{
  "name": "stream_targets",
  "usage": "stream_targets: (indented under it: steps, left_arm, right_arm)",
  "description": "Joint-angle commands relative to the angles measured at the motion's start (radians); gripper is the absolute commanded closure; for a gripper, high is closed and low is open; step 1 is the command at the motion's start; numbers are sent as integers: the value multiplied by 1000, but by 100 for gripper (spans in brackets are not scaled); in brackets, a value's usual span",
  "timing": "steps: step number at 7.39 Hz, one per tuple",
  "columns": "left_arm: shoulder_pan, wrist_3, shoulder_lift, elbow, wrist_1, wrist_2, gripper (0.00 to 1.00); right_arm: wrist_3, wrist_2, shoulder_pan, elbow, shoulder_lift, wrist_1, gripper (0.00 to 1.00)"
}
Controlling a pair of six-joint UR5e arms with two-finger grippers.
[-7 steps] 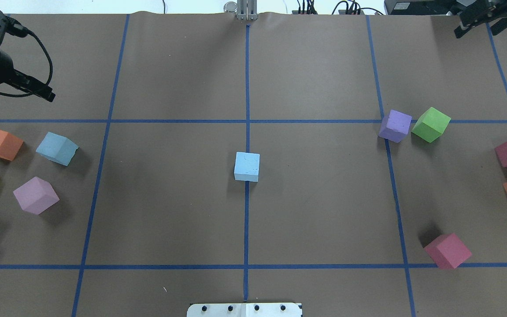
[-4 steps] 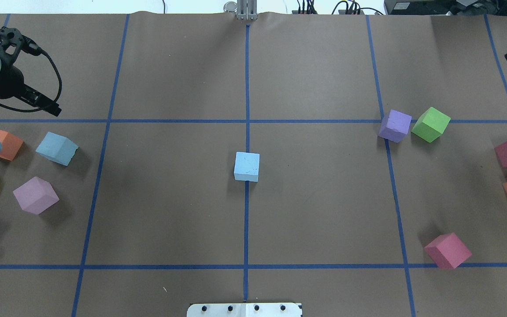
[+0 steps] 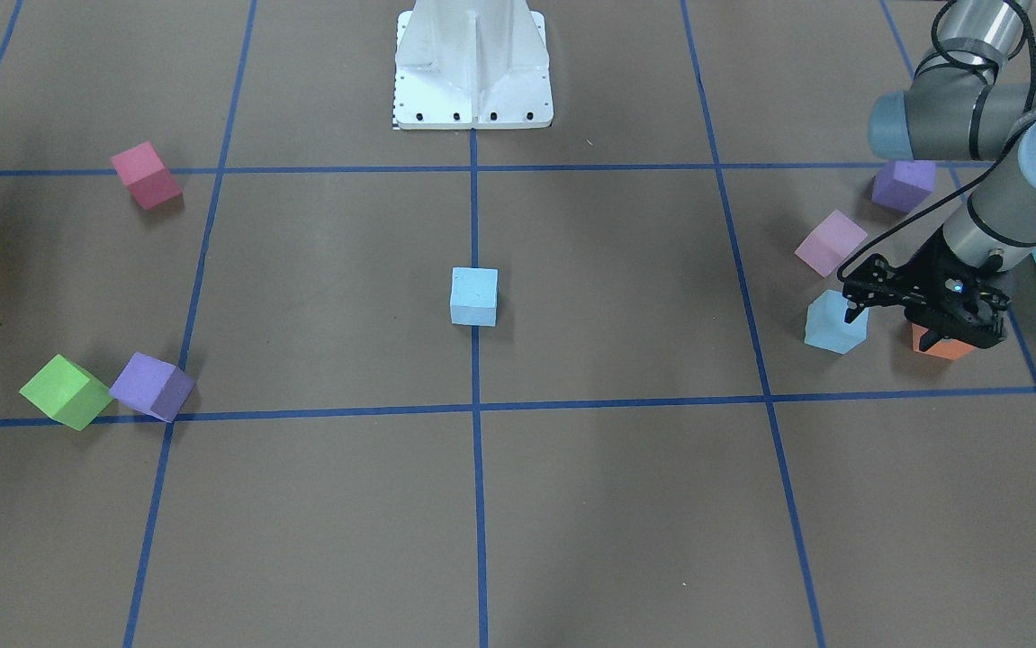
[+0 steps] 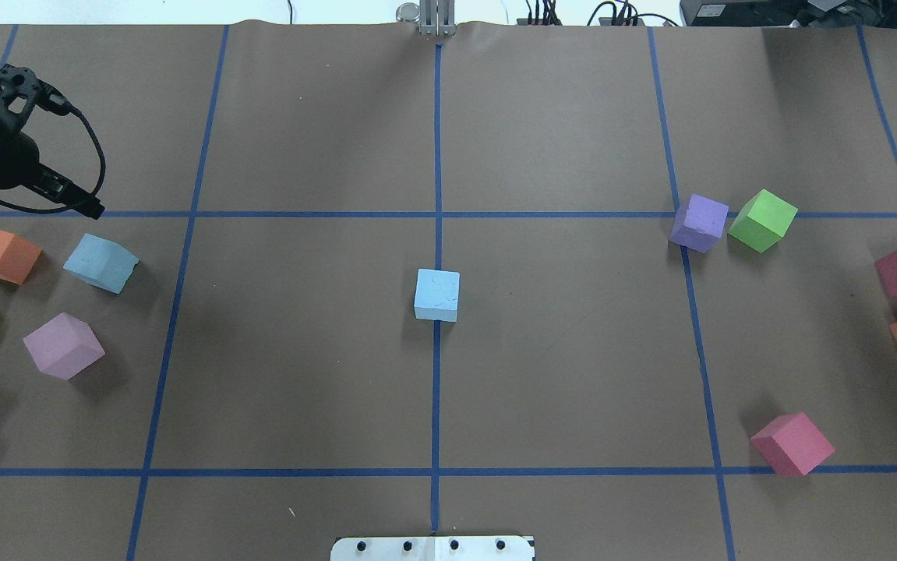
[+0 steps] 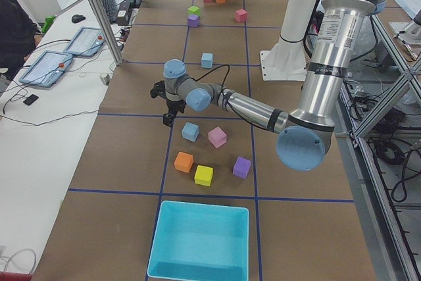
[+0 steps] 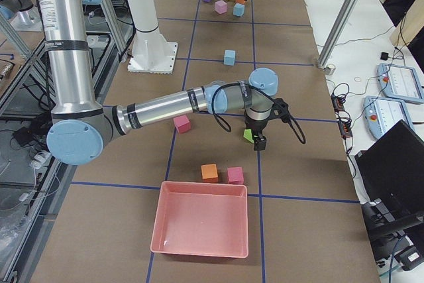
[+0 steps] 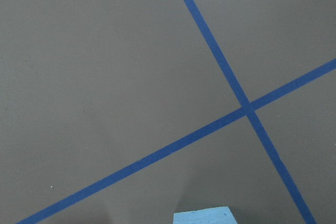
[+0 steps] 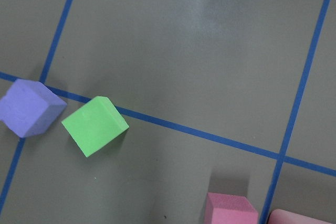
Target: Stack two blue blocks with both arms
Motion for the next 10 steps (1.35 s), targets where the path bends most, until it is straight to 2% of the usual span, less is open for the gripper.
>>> stream_targets:
  steps: [1, 5, 10]
  left_arm:
    - [24, -9, 2, 5, 1, -10, 2]
    - [61, -41, 62, 25, -1, -13, 2]
    - [63, -138, 50, 18, -4, -56, 2]
  right_arm:
    - [-14, 0, 11, -2, -87, 94, 0]
    - [-14, 0, 35, -2, -101, 106, 0]
    - [-14, 0, 40, 2, -103, 106, 0]
